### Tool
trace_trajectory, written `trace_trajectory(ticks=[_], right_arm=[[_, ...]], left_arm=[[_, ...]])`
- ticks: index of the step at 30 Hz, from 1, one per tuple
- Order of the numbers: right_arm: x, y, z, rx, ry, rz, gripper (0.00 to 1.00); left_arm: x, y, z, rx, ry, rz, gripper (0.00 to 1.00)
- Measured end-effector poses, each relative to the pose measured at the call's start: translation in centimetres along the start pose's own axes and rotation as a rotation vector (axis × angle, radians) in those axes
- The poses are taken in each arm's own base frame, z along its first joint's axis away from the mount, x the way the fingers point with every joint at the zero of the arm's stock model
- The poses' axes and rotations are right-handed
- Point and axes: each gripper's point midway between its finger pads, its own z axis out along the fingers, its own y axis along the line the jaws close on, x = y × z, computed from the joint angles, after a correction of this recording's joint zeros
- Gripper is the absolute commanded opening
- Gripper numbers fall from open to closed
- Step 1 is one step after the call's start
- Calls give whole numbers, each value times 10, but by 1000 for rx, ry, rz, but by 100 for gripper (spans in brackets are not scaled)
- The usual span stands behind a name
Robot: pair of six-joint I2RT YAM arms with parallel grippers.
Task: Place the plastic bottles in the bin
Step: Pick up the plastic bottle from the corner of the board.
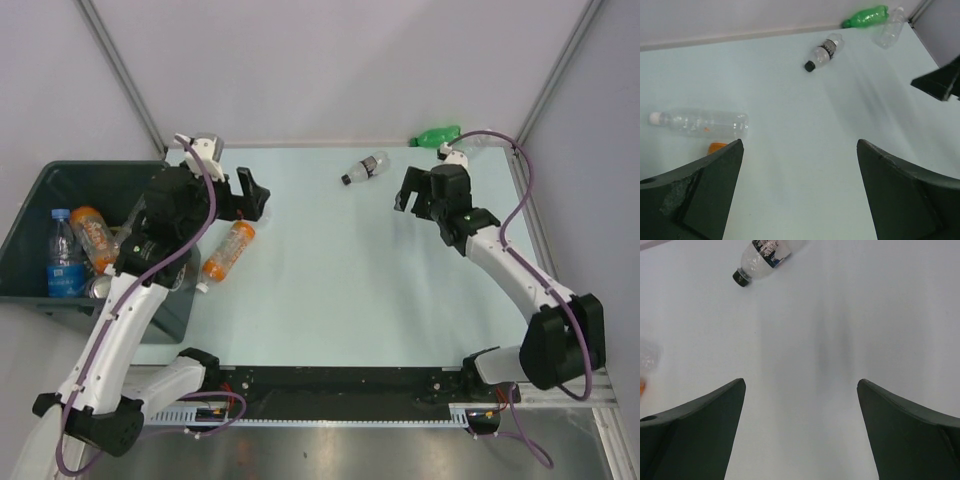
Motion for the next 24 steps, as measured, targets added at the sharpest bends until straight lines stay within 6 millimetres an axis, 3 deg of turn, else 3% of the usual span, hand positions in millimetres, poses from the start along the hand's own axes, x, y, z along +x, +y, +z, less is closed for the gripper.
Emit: trace_trajectory(ticks=[7, 16, 19, 24], right_arm=[[3, 5, 71, -59, -19, 148, 100], [33, 21, 183, -99, 26, 316, 97], [32, 30, 211, -108, 20, 353, 98], [12, 47, 242, -120, -10, 402, 100]], left_arm=[[37, -9, 19, 74, 65, -48, 100], [82, -16, 33, 145, 135, -80, 100], [90, -19, 34, 165, 152, -88, 100], [91, -21, 35, 182, 148, -87, 100]])
